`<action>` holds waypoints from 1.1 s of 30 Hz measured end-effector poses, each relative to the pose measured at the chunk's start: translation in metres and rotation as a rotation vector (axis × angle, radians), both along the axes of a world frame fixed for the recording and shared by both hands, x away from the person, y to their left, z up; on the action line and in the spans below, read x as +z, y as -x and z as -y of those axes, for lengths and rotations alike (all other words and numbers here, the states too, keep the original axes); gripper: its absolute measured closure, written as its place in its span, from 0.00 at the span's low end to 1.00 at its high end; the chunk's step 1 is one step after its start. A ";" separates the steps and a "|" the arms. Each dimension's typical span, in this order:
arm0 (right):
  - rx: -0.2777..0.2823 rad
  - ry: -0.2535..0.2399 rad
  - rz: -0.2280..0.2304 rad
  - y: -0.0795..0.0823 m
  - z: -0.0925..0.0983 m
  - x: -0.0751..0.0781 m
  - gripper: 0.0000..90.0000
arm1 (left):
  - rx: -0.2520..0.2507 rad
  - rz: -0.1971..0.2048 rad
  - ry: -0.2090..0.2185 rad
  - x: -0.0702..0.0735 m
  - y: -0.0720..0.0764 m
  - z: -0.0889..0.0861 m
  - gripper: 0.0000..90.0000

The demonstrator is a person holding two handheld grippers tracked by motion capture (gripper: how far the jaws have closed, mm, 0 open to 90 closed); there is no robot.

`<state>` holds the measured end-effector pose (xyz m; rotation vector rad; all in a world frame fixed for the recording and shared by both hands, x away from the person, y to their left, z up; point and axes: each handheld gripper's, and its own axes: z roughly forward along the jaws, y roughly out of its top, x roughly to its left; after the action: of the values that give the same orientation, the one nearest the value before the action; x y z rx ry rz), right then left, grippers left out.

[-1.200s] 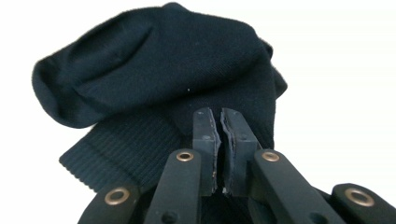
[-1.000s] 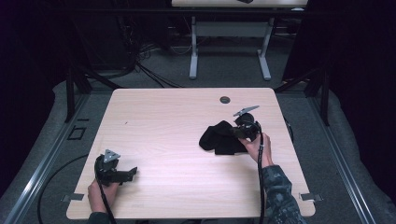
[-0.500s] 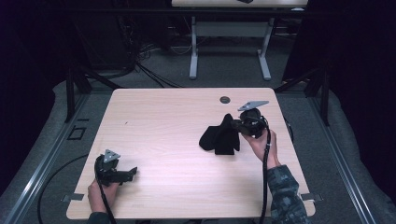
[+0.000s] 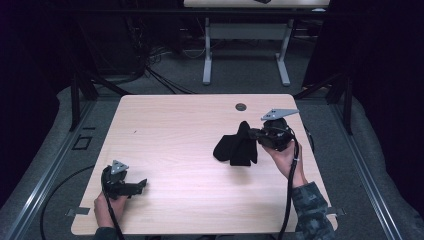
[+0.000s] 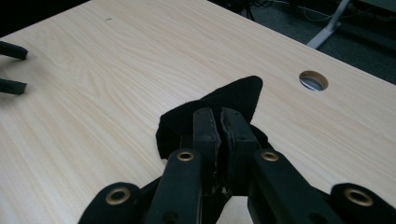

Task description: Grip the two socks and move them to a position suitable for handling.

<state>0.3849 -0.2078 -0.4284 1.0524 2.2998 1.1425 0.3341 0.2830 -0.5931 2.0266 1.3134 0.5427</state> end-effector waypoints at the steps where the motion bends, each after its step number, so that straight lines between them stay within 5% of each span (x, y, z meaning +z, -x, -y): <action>1: 0.006 -0.004 0.002 0.003 0.000 0.001 0.95 | -0.001 0.000 -0.002 0.000 0.000 0.000 0.00; 17: 0.104 -0.044 0.026 0.041 -0.011 0.009 0.95 | 0.000 0.000 -0.001 0.000 0.000 0.000 0.01; 33: 0.215 -0.031 0.035 0.074 -0.040 -0.005 0.95 | -0.001 0.000 -0.001 0.000 0.000 0.000 0.01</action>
<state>0.3112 -0.1679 -0.4337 0.8035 2.4191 1.2702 0.3342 0.2831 -0.5931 2.0280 1.3126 0.5429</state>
